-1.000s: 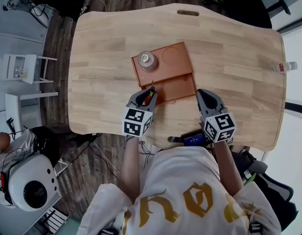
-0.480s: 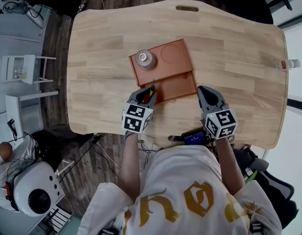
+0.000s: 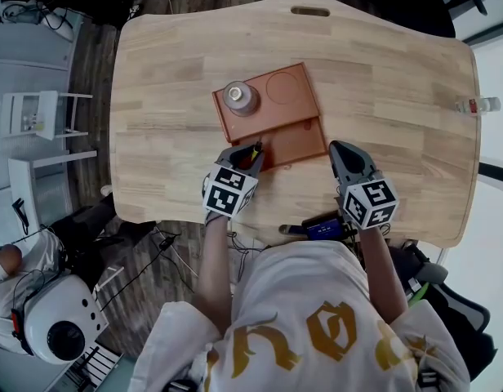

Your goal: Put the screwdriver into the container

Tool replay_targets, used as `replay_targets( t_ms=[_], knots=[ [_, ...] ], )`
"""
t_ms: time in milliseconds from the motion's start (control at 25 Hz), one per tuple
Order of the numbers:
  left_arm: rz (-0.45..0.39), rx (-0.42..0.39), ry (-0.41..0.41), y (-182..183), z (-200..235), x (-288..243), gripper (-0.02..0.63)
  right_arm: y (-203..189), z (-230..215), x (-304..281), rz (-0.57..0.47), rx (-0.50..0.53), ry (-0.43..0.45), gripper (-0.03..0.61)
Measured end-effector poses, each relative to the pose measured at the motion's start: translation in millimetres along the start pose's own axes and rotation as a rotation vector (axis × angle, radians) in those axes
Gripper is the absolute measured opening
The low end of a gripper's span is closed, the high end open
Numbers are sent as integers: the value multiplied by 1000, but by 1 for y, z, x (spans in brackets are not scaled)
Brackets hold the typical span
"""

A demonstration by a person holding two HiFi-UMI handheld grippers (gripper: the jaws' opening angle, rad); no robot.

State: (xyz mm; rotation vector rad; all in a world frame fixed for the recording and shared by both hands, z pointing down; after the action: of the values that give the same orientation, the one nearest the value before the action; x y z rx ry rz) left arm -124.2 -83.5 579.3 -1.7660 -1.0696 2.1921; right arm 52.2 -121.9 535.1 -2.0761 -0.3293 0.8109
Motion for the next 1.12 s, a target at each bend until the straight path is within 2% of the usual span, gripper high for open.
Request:
replay_targets(
  t_ms=[160, 440, 760, 1120],
  knots=[
    [41, -37, -24, -4, -5, -4, 80, -2, -2, 1, 5, -3, -3, 11],
    [80, -57, -53, -3, -4, -9, 80, -1, -7, 1, 3, -8, -10, 11],
    [159, -173, -110, -6, -10, -20, 80, -3, -11, -4, 7, -28, -8, 11],
    [259, -225, -135, -12, -15, -27, 80, -4, -19, -5, 9, -32, -22, 11]
  ],
)
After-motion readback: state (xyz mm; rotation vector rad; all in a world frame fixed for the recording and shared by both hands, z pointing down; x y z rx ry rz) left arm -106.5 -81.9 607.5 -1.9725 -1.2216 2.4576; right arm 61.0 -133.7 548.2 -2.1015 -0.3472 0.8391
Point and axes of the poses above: the fingertips, and each gripper's own axes: x backward along the fingers, z to its left, y out of its top, the point moved 1 cm from there along x, backward along the fingers, and after that the axes turned 8 degrees about y, right-handed, at the moved point
